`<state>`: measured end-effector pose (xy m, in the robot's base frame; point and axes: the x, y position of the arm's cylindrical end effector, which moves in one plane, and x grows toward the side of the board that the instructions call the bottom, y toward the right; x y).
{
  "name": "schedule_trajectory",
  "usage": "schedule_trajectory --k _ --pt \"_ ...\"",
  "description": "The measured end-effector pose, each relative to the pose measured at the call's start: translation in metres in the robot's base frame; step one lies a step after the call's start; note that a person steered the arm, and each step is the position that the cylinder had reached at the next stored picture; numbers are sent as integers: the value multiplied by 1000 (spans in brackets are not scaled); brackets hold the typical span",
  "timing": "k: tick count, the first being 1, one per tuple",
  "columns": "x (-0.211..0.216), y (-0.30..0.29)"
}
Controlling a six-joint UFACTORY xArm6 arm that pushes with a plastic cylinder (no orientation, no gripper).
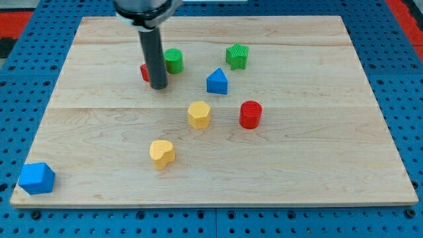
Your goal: Slide red star to the top
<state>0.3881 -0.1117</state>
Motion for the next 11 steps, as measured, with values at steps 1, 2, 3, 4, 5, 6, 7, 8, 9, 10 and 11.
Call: schedule_trajectory --k 1,2,3,4,5,6,7,8,9,10,11 --pt "-17 -13" --pt "-37 -14" --pt "-53 -14" --pt "-70 -14" --pt "-87 -12" --pt "-96 -3" --pt "-105 0" --pt "-113 1" --pt "-113 12" --pt "-113 20" --pt "-121 20"
